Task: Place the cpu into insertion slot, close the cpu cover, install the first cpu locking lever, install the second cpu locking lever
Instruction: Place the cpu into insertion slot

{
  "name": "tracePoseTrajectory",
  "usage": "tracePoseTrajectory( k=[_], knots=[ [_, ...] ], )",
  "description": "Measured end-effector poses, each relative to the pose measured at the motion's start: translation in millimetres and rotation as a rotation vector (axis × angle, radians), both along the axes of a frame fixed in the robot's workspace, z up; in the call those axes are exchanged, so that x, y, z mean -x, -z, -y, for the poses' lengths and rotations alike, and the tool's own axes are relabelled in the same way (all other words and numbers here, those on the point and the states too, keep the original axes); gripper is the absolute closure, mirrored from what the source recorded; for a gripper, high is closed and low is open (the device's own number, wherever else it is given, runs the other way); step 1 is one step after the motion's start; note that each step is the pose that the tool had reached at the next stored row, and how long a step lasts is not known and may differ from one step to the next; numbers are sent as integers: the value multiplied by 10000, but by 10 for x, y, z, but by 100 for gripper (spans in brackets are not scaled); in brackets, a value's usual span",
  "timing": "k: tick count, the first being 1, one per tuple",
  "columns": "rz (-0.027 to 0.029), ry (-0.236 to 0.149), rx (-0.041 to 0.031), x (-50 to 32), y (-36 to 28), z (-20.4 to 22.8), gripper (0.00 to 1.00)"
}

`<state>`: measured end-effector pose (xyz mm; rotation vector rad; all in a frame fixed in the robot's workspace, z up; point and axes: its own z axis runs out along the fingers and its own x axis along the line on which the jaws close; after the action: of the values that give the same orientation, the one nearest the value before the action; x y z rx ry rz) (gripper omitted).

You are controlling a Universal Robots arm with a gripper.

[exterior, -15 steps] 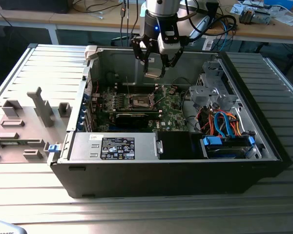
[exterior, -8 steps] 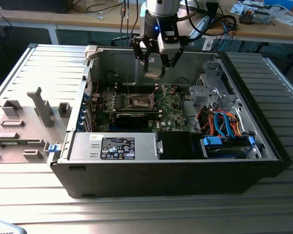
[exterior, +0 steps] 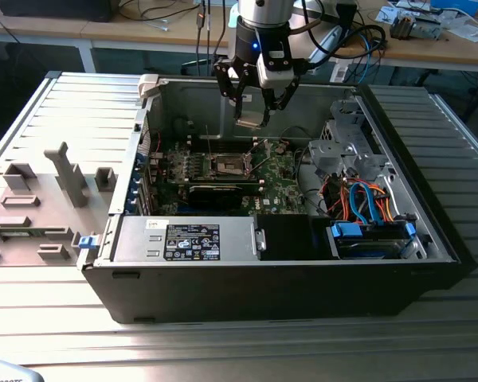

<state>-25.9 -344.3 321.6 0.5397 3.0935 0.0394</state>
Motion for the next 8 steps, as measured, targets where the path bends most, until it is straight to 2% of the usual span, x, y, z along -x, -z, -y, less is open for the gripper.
tracePoseTrajectory(
  k=[8],
  knots=[
    [0, 43, 10, 0, 0, 0, 46]
  ],
)
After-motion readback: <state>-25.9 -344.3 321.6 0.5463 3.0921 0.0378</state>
